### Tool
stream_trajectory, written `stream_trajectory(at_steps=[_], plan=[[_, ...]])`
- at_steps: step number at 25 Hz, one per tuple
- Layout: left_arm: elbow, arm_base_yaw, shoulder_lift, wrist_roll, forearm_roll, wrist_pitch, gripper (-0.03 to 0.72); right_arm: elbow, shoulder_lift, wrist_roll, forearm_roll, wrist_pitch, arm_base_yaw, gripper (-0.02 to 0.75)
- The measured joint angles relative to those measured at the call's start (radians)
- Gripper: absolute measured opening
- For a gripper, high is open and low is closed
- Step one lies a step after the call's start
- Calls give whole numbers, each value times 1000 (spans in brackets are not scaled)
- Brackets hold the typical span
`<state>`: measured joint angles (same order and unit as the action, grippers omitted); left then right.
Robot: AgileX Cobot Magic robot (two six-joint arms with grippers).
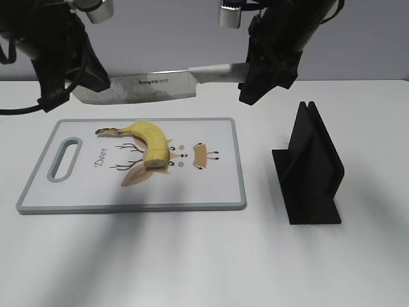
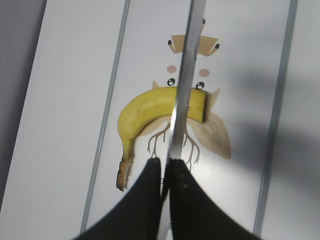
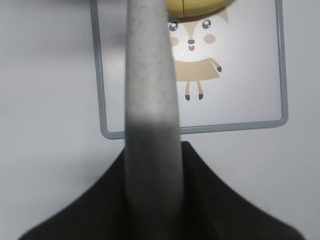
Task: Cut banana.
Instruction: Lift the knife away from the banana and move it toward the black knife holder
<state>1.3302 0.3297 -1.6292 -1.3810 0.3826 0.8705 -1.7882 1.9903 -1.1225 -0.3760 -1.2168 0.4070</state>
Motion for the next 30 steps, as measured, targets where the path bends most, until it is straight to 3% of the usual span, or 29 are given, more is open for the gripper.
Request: stream_trajectory(at_steps=[3, 5, 8, 11, 14, 19, 24, 30], plan=[[0, 0, 6, 1, 0, 3, 32, 0, -2, -14, -2, -1, 0, 193], [0, 0, 6, 4, 0, 0, 79, 0, -2, -27, -4, -5, 0, 185], [0, 0, 7, 6, 0, -4, 241, 0, -2, -51, 7, -4, 0, 178], [0, 0, 7, 6, 0, -39, 461, 0, -5, -64, 16, -5, -1, 178], [0, 0, 8, 7, 0, -92, 582, 0, -20, -67, 16, -5, -1, 178], [0, -2, 43, 75, -8, -205, 613, 0, -66, -64, 16, -5, -1, 178], [0, -34, 134, 274, -85, -293, 613, 0, -123, -5, 27, -6, -1, 178], [0, -138, 260, 551, -100, -248, 602, 0, -197, 228, 37, -8, -1, 178]])
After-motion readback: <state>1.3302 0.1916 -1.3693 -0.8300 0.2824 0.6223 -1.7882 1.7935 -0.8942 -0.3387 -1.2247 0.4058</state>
